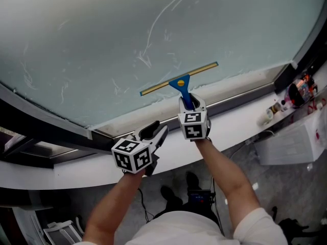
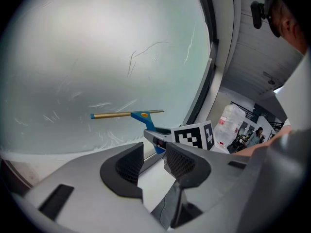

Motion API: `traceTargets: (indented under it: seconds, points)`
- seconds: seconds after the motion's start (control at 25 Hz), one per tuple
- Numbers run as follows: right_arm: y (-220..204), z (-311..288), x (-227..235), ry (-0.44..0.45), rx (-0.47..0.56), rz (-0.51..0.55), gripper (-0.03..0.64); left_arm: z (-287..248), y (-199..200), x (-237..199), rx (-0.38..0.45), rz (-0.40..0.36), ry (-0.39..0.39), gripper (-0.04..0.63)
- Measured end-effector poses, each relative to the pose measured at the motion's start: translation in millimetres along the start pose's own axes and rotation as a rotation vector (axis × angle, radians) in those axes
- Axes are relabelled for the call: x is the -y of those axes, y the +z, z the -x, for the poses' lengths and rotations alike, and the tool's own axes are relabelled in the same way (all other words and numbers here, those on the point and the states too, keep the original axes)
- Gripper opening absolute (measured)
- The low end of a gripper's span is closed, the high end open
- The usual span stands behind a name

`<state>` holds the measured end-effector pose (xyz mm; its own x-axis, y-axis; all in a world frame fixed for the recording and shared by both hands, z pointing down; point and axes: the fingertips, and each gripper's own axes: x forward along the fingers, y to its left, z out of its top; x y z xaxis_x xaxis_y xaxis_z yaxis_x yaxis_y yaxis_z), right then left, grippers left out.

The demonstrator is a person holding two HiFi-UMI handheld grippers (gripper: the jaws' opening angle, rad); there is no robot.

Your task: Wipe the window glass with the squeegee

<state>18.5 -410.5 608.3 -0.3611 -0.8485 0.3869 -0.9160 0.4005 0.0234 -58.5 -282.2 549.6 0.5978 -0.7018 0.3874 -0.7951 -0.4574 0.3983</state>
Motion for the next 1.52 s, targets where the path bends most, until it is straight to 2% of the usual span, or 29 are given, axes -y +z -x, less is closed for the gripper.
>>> traceTargets:
  seconds: [0.36,0.64,0.96,1.32,1.52]
  points:
    - [-33.5,-12.1,2.4,-0.008,-0.034,-0.008,0.152,-14.6,-11.9,-7.1,-0.021,0.013,-0.008,0.167]
    - [-47.9,-21.9,4.2,-0.011,-0.021,0.007,0.152,-25.9,-16.0,-14.9,-0.017,0.019,-0.015,0.167]
    - [-78.5,-34.0,6.0,-0.012,-0.040,0.023,0.152,-35.9,-40.5,-25.2,-0.051,0.040,-0.012,0.167]
    - [-109.1,-48.0,2.2,0.007,-0.068,-0.007,0.152,-44.3,-64.0,-29.8,-0.084,0.053,-0.008,0.167]
    - [-130.0,-52.6,5.3,-0.003,-0.104,0.037,0.152,-47.3,-73.4,-32.6,-0.096,0.057,-0.007,0.167]
